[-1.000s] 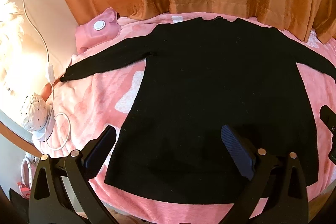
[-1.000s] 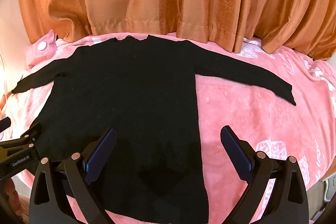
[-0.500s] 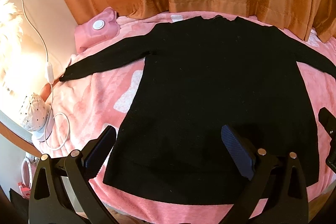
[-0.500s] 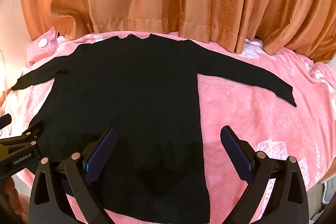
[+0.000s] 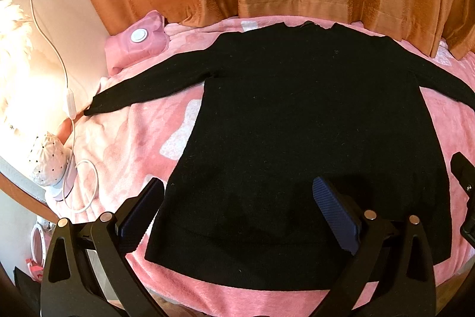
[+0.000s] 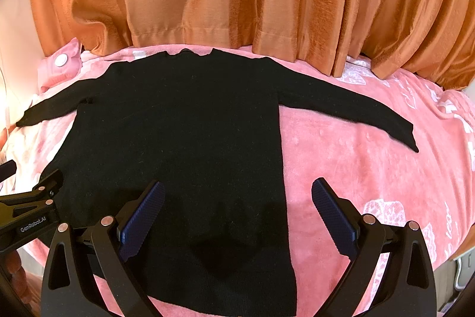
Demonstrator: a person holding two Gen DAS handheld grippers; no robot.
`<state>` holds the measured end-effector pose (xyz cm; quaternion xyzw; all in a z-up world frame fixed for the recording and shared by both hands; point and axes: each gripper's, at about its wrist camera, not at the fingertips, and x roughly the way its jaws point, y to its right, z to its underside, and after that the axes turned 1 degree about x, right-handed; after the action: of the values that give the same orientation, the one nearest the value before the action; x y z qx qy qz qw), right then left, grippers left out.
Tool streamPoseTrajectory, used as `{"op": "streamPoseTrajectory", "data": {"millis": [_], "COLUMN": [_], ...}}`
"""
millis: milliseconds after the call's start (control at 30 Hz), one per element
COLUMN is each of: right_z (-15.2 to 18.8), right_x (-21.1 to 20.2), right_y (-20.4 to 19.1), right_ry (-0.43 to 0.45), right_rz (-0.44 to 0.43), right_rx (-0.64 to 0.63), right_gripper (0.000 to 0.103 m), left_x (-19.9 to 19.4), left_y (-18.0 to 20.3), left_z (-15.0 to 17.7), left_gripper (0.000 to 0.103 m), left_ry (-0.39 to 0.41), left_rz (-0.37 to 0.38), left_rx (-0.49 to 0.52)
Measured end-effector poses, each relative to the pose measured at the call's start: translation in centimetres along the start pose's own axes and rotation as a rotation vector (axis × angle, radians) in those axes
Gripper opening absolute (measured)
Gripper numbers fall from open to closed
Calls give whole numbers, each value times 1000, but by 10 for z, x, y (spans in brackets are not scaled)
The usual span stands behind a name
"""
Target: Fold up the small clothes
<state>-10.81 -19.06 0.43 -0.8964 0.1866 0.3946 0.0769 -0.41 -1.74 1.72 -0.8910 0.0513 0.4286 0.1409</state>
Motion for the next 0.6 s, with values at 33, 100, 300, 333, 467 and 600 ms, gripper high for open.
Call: {"op": "streamPoseTrajectory", "data": {"millis": [33, 100, 300, 333, 467, 600], "right_z": [0, 0, 0, 0, 0, -1], "right_x": [0, 0, 0, 0, 0, 0], "right_y": [0, 0, -1, -1, -2, -5], "right_ry": [0, 0, 0, 0, 0, 2], "right_rz": [0, 1, 0, 0, 2, 3], "right_rx": [0, -1, -1, -1, -6, -10], "right_gripper": [98, 98, 98, 98, 98, 98], "left_x": [0, 0, 0, 1, 1, 1], "left_y": [0, 0, 1, 1, 1, 0], "left_z": [0, 0, 1, 1, 1, 2], "left_gripper": [98, 98, 98, 98, 98, 98], "left_ry": [-1, -1, -3, -2, -6, -6], "left_rz": [-1, 0, 0, -1, 0, -1], "left_rx": [2, 0, 0, 1, 2, 1]}}
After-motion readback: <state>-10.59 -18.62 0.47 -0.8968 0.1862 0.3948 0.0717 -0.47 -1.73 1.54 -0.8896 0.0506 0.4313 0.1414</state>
